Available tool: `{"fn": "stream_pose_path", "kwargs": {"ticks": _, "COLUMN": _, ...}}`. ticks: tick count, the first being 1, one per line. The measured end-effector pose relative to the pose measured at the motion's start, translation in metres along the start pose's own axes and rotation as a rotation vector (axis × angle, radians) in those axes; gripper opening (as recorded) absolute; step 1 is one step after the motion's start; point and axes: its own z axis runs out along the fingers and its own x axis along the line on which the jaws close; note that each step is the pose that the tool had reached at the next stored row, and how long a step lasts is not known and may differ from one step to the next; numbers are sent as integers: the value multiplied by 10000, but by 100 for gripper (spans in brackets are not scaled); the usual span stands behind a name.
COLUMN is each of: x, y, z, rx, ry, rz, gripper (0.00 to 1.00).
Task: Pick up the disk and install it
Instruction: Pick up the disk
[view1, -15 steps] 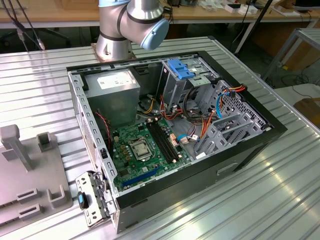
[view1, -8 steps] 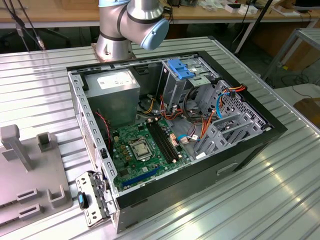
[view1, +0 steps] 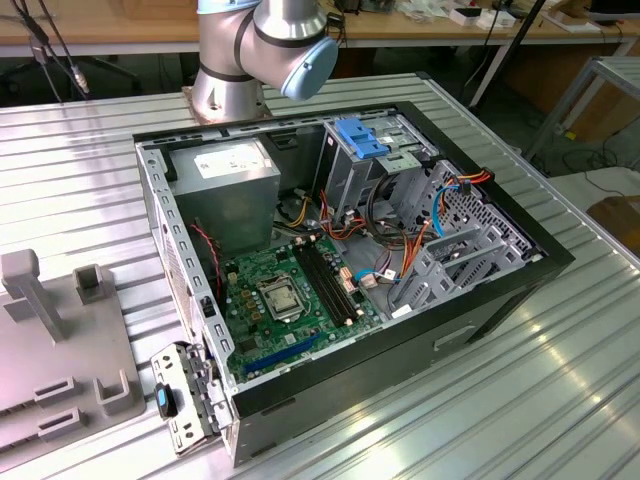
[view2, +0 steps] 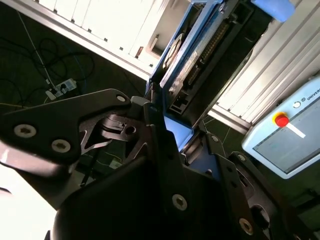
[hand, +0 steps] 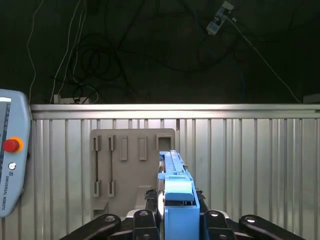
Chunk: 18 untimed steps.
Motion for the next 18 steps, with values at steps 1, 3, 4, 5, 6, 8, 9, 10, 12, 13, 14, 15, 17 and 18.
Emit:
{"fn": "stream_pose_path", "kwargs": {"ticks": 1, "x": 0, "y": 0, "z": 0, "rx": 1, "ry": 0, "rz": -1, "gripper": 37}}
{"fn": "stream_pose_path", "kwargs": {"ticks": 3, "x": 0, "y": 0, "z": -2, "rx": 0, "ry": 0, "rz": -1, "gripper": 37}}
{"fn": "stream_pose_path", "kwargs": {"ticks": 4, "x": 0, "y": -7, "z": -2, "rx": 2, "ry": 0, "rz": 0, "gripper": 37}}
{"fn": "stream_pose_path", "kwargs": {"ticks": 5, "x": 0, "y": -20, "z": -3, "rx": 0, "ry": 1, "rz": 0, "gripper": 37}}
{"fn": "stream_pose_path", "kwargs": {"ticks": 6, "x": 0, "y": -33, "z": -2, "rx": 1, "ry": 0, "rz": 0, "gripper": 37}}
{"fn": "stream_pose_path", "kwargs": {"ticks": 8, "x": 0, "y": -70, "z": -1, "rx": 1, "ry": 0, "rz": -1, "gripper": 37}}
{"fn": "stream_pose_path", "kwargs": {"ticks": 9, "x": -1, "y": -85, "z": -1, "rx": 0, "ry": 1, "rz": 0, "gripper": 37}}
{"fn": "stream_pose_path", "kwargs": {"ticks": 10, "x": -1, "y": -96, "z": -1, "rx": 0, "ry": 2, "rz": 0, "gripper": 37}}
{"fn": "stream_pose_path", "kwargs": {"ticks": 12, "x": -1, "y": -127, "z": -1, "rx": -1, "ry": 8, "rz": 0, "gripper": 37}}
{"fn": "stream_pose_path", "kwargs": {"ticks": 13, "x": -1, "y": -141, "z": -1, "rx": 0, "ry": 11, "rz": -1, "gripper": 37}}
{"fn": "stream_pose_path", "kwargs": {"ticks": 14, "x": -1, "y": -158, "z": 0, "rx": 0, "ry": 14, "rz": -1, "gripper": 37}}
{"fn": "stream_pose_path", "kwargs": {"ticks": 15, "x": -1, "y": -165, "z": 0, "rx": 0, "ry": 15, "rz": 0, "gripper": 37}}
{"fn": "stream_pose_path", "kwargs": {"ticks": 17, "x": -2, "y": -180, "z": 0, "rx": 0, "ry": 16, "rz": 0, "gripper": 37}}
{"fn": "stream_pose_path", "kwargs": {"ticks": 18, "x": -2, "y": -185, "z": 0, "rx": 0, "ry": 16, "rz": 0, "gripper": 37}}
